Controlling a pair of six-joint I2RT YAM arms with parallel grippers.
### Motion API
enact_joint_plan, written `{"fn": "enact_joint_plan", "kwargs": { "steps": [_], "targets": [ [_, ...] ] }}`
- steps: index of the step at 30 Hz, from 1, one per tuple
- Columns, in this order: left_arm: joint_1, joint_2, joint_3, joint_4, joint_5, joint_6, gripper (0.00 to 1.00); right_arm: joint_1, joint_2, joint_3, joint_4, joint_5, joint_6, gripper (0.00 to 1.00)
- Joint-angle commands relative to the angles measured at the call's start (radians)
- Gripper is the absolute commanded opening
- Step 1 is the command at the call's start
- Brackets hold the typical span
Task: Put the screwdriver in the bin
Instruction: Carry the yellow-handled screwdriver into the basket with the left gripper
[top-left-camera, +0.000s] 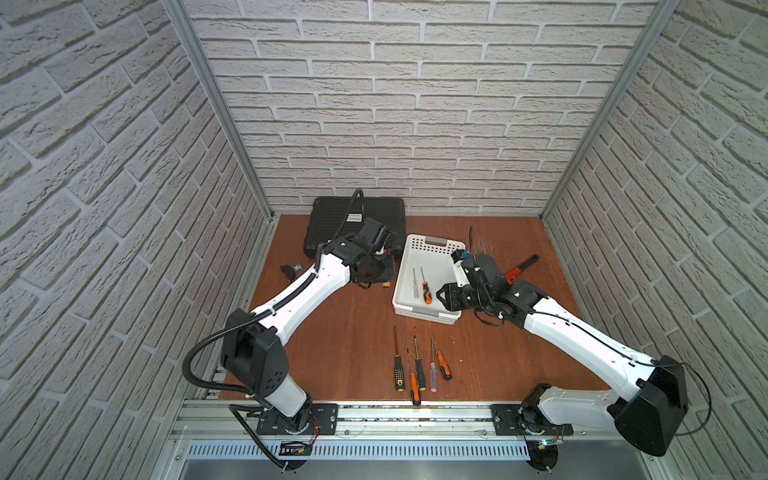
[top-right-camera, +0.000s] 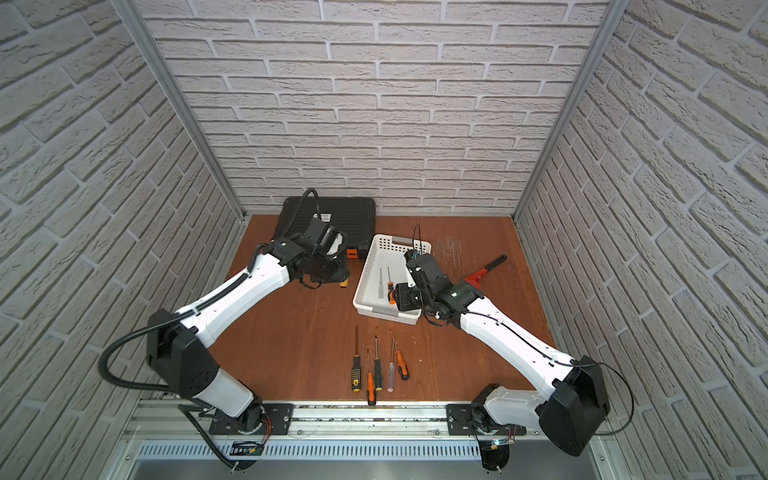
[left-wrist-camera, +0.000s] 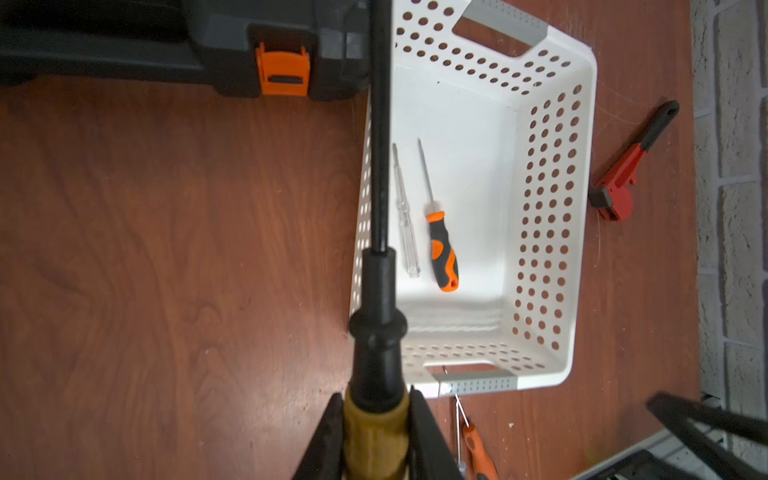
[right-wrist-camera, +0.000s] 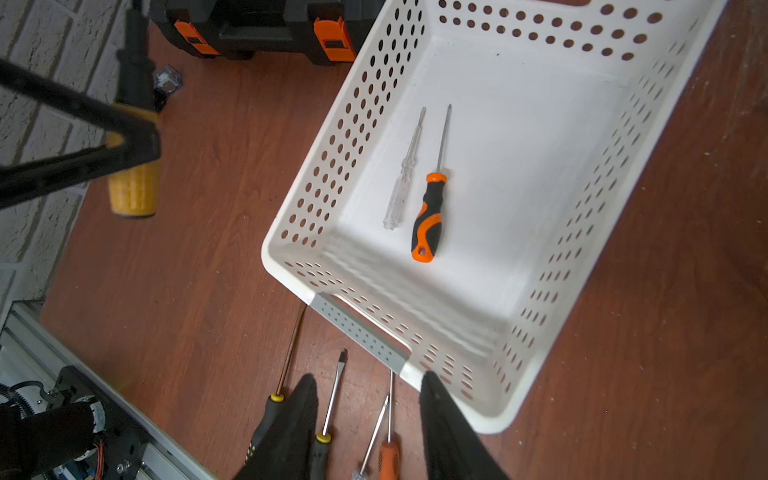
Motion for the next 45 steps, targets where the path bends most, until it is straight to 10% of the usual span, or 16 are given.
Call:
{"fn": "enact_joint_plan", "kwargs": {
  "steps": [1, 20, 40, 45],
  "targets": [
    [-0.038, 0.099, 0.114, 0.055, 0.048, 0.032, 0.0, 0.007, -0.077, -0.03, -0.066, 0.044, -0.016, 0.43],
    [-0.184, 0.636, 0.487, 0.097, 0.102, -0.053, 0.0, 0.005, -0.185, -0.09, -0.146, 0.099, -0.001, 0.44],
    [-0.191, 0.705, 0.451, 0.057, -0.045, -0.099, 0.0, 0.005, -0.159, -0.109, -0.111, 0.081, 0.005, 0.44],
    [-0.2, 0.685, 0.437, 0.079, -0.021, -0.1, 0.15, 0.005, -0.143, -0.108, -0.092, 0.067, 0.007, 0.44]
  ]
}}
